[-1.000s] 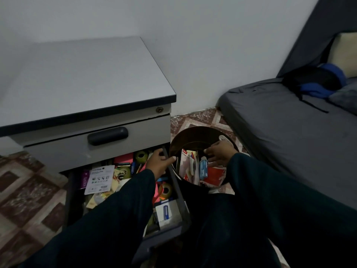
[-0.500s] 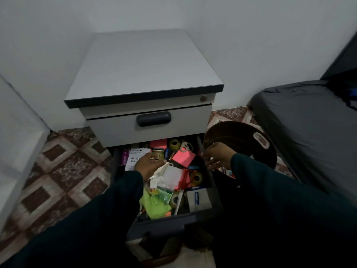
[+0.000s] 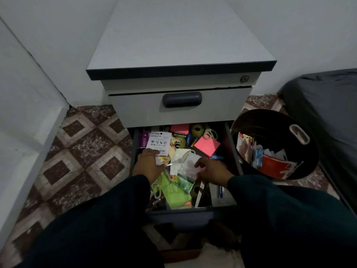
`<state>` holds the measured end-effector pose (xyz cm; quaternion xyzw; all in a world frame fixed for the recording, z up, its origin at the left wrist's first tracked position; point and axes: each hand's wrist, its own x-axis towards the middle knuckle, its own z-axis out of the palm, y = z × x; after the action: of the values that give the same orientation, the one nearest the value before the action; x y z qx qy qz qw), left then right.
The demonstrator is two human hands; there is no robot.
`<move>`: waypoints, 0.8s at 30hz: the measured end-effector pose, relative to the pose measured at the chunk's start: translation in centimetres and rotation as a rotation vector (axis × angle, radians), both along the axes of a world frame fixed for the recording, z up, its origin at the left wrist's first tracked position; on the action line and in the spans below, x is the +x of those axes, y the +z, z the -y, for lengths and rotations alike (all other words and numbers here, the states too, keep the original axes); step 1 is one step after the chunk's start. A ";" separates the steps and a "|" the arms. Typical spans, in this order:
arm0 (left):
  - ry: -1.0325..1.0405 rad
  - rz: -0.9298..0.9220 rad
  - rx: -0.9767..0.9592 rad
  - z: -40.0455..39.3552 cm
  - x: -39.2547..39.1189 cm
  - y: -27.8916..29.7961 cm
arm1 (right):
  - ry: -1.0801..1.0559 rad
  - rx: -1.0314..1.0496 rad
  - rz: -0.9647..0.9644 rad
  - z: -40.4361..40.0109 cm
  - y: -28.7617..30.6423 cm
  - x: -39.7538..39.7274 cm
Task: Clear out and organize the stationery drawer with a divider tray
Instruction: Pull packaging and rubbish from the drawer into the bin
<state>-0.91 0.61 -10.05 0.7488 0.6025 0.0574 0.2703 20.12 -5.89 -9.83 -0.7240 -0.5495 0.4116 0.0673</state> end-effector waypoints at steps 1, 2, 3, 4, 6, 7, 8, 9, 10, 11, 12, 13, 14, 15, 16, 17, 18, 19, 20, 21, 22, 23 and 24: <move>-0.018 -0.017 -0.004 -0.1 0.3 -0.1 | 0.132 0.042 0.090 0.1 -0.4 -0.3; -0.042 -0.041 -0.010 -0.3 0.4 -0.3 | 0.262 0.086 0.167 0.2 -0.7 -0.7; -0.072 -0.072 -0.013 -0.3 0.5 -0.5 | 0.379 0.122 0.231 0.3 -1.0 -1.2; -0.104 -0.111 -0.016 -0.4 0.6 -0.7 | 0.481 0.142 0.286 0.5 -1.0 -1.7; -0.151 -0.189 -0.034 -0.6 0.6 -1.4 | 0.612 0.133 0.359 0.8 -1.2 -2.3; -0.161 -0.220 -0.051 -0.6 0.6 -1.8 | 0.646 0.102 0.380 1.0 -1.3 -2.5; -0.164 -0.246 -0.073 -0.7 0.6 -2.1 | 0.675 0.072 0.400 1.1 -1.5 -2.5; -0.164 -0.266 -0.096 -0.8 0.5 -2.4 | 0.701 0.043 0.424 1.3 -1.6 -2.5; -0.165 -0.282 -0.120 -0.9 0.4 -2.6 | 0.722 0.005 0.447 1.3 -1.9 -2.3; -0.169 -0.296 -0.137 -0.9 0.2 -2.8 | 0.727 -0.032 0.458 1.3 -1.9 -2.2; -0.173 -0.306 -0.147 -1.0 0.1 -2.9 | 0.718 -0.065 0.452 1.2 -1.9 -2.1; -0.172 -0.305 -0.149 -1.0 0.0 -3.0 | 0.700 -0.091 0.437 1.1 -1.8 -2.0; -0.164 -0.296 -0.143 -0.9 0.0 -2.9 | 0.680 -0.104 0.424 0.9 -1.7 -2.0; -0.158 -0.290 -0.130 -0.8 0.1 -2.8 | 0.663 -0.103 0.425 0.8 -1.4 -2.0; -0.158 -0.292 -0.115 -0.7 0.2 -2.6 | 0.648 -0.099 0.440 0.7 -1.2 -1.9; -0.159 -0.299 -0.102 -0.5 0.3 -2.3 | 0.634 -0.094 0.457 0.7 -1.0 -1.7; -0.161 -0.308 -0.094 -0.4 0.4 -2.1 | 0.609 -0.096 0.465 0.6 -0.9 -1.5; -0.164 -0.312 -0.093 -0.3 0.5 -1.9 | 0.579 -0.100 0.464 0.6 -0.8 -1.2; -0.172 -0.311 -0.102 -0.2 0.5 -1.7 | 0.551 -0.101 0.462 0.5 -0.7 -1.0; -0.186 -0.308 -0.113 -0.1 0.6 -1.5 | 0.526 -0.097 0.464 0.5 -0.6 -0.7; -0.205 -0.310 -0.126 0.0 0.7 -1.3 | 0.501 -0.095 0.470 0.4 -0.7 -0.4; -0.228 -0.323 -0.133 0.1 0.8 -1.1 | 0.471 -0.090 0.476 0.4 -0.5 -0.2; -0.249 -0.347 -0.134 0.3 0.9 -1.0 | 0.436 -0.085 0.486 0.3 -0.5 0.1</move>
<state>-0.02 0.33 -11.03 0.7964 0.5453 -0.1461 0.2166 20.19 -6.16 -10.32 -0.6684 -0.6738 0.2543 -0.1858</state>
